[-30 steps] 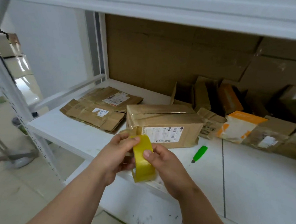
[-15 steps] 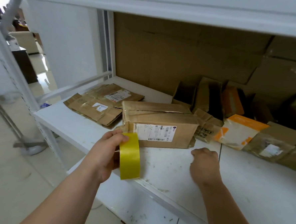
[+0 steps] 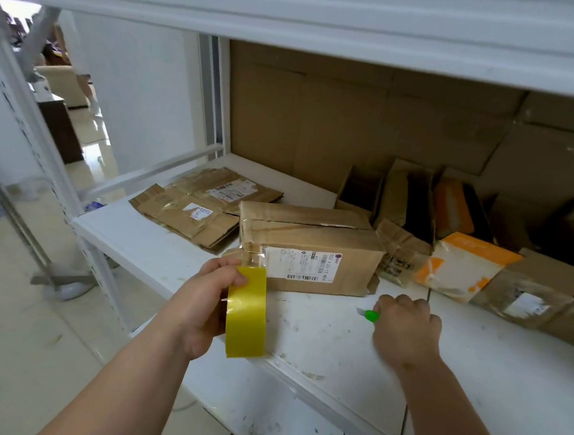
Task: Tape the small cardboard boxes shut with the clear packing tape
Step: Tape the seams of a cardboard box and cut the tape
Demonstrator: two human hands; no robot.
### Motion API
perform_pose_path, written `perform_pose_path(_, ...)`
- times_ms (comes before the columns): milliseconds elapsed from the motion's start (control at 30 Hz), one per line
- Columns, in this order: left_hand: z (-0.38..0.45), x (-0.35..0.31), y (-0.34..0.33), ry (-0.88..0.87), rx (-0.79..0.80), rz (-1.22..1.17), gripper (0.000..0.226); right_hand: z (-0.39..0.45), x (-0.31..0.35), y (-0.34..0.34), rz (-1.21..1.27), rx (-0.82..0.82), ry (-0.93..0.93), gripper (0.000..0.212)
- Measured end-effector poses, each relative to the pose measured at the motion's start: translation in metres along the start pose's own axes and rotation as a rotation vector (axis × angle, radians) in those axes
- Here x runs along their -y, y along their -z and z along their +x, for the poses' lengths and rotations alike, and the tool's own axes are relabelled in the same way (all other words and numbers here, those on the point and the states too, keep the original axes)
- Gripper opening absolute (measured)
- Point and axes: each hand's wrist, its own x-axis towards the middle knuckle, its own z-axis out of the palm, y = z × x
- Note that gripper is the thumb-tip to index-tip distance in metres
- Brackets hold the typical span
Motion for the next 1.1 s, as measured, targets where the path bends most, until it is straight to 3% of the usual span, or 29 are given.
perform_pose_path(100,0.0,0.0,0.002,0.013,0.008,-0.016,0.027,-0.007,0.011,0.004,0.116,0.007,0.02,0.031)
perform_pose_path(200,0.001,0.001,0.005,0.012,0.016,-0.02,0.024,-0.018,0.026,0.025,0.56,0.037,0.149,0.012)
perform_pose_path(267,0.001,0.002,0.006,0.0,0.024,-0.024,0.018,-0.025,0.044,0.049,0.871,0.074,0.255,0.013)
perform_pose_path(367,0.002,0.003,0.008,-0.018,0.035,-0.017,0.02,-0.027,0.072,0.074,1.067,0.155,0.343,0.015)
perform_pose_path(667,0.001,0.004,0.012,-0.03,0.015,0.017,0.02,-0.012,0.107,0.088,0.75,0.182,0.567,0.021)
perform_pose_path(867,0.001,0.006,0.011,-0.053,0.012,0.052,0.014,-0.001,0.119,0.094,0.537,0.075,0.573,0.002)
perform_pose_path(1100,0.003,0.007,0.009,-0.067,0.024,0.064,0.016,0.0,0.129,0.102,0.45,0.062,0.524,0.01)
